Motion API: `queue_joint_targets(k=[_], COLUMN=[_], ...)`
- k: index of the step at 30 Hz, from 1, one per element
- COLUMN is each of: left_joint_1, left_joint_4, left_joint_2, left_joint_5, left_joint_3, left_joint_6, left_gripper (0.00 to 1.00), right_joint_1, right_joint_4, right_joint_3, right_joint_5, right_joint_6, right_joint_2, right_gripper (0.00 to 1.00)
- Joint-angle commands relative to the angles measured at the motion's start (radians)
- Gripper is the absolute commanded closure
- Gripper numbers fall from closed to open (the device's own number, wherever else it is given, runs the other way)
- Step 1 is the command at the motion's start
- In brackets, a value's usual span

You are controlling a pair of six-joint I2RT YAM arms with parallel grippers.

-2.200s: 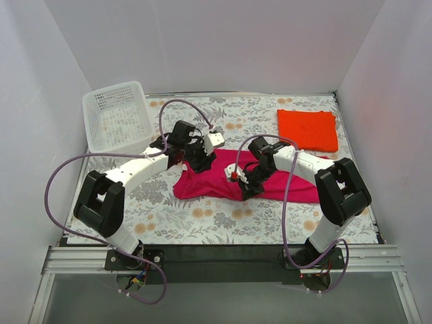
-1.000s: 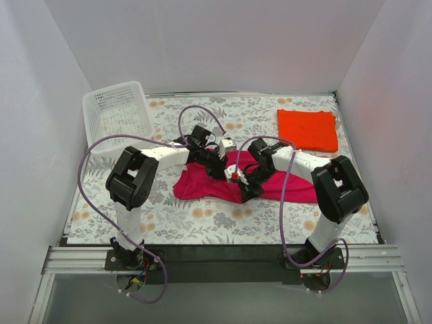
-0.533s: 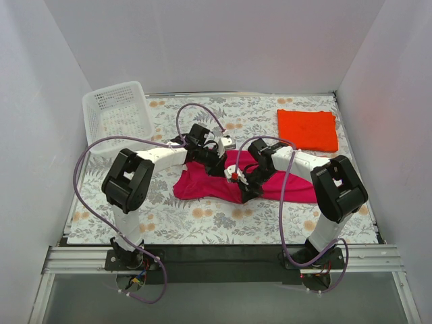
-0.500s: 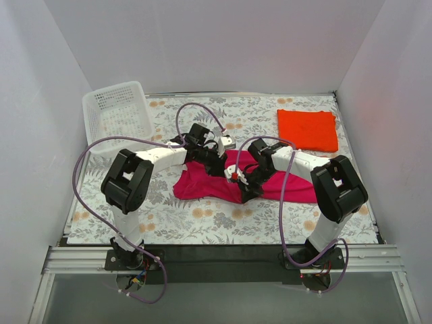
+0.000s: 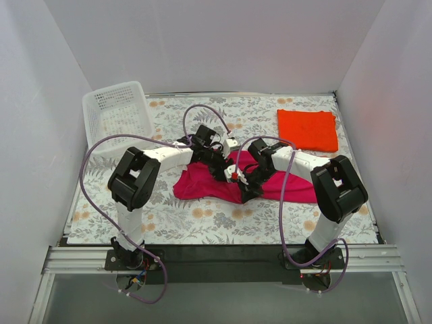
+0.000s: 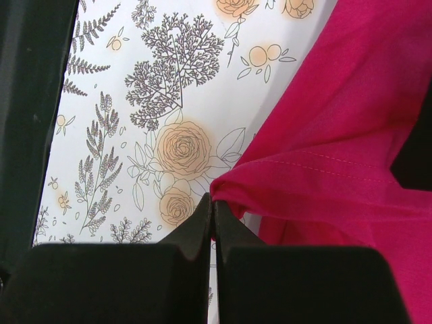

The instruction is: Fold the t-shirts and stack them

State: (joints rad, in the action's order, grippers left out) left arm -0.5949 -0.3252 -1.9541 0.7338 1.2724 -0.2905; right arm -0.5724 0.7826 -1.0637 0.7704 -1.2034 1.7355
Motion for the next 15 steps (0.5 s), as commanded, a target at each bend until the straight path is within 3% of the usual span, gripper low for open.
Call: queue_joint_targets(k=[1, 7, 11, 15], left_joint_1=[-0.011, -0.014, -0.016, -0.017], left_joint_4=[0.029, 0.044, 0.043, 0.048], left_joint_2=[-0.003, -0.019, -0.022, -0.023], left_joint_5=[-0.045, -0.053, -0.050, -0.071], left_joint_3=[0.016, -0.002, -0.004, -0.010], left_joint_6=[-0.013, -0.019, -0.019, -0.019], left_gripper=[0.55, 0.60, 0.69, 0.67], right_joint_1=[-0.003, -0.003, -0.003, -0.001], right_joint_4=[-0.002, -0.003, -0.002, -0.002], right_joint_3=[-0.013, -0.013, -0.013, -0.013], right_joint_5=[0.038, 0.038, 0.040, 0.041], right_joint_6=[0.002, 0.001, 0.001, 0.001], right_joint_2=[-0.004, -0.005, -0.004, -0.008], right_gripper=[0.99, 0.99, 0.99, 0.99])
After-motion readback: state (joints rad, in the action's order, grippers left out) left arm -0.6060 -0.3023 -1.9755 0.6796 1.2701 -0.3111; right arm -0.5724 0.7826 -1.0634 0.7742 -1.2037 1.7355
